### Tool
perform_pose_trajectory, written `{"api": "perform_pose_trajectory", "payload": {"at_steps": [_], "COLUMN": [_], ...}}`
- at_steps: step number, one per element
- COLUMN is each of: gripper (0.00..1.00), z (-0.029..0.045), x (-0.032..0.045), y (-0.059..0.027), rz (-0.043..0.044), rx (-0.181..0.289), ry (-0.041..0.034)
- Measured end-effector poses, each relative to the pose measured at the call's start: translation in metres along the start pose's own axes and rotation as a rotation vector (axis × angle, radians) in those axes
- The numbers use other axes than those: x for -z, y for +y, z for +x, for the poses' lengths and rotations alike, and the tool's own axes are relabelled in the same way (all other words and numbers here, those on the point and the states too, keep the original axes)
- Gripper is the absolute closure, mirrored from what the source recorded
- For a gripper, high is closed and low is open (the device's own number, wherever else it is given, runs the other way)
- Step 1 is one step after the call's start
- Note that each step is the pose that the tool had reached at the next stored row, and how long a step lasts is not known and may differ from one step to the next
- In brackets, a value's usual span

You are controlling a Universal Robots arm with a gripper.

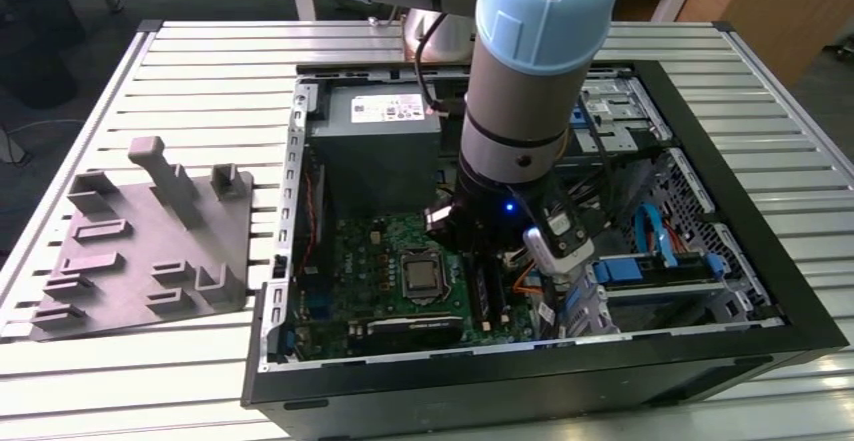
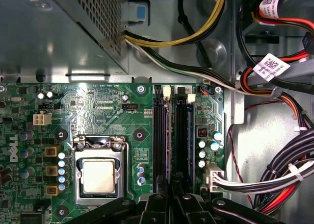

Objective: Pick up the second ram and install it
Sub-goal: 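Insert the second ram into the second slot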

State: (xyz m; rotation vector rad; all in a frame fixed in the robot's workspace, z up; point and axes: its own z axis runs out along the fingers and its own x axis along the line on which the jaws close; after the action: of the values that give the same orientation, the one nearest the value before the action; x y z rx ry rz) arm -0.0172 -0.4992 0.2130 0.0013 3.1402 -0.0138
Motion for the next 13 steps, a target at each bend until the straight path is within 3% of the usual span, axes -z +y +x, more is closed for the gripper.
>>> {"api": "perform_pose_trajectory", "payload": {"at_steps": [13], "gripper": [0.86], "z": [0.0000], "x": [-0.0049], "y": [0.0002], "rz": [0.0005], "rx": [0.000], "ry": [0.0002]}}
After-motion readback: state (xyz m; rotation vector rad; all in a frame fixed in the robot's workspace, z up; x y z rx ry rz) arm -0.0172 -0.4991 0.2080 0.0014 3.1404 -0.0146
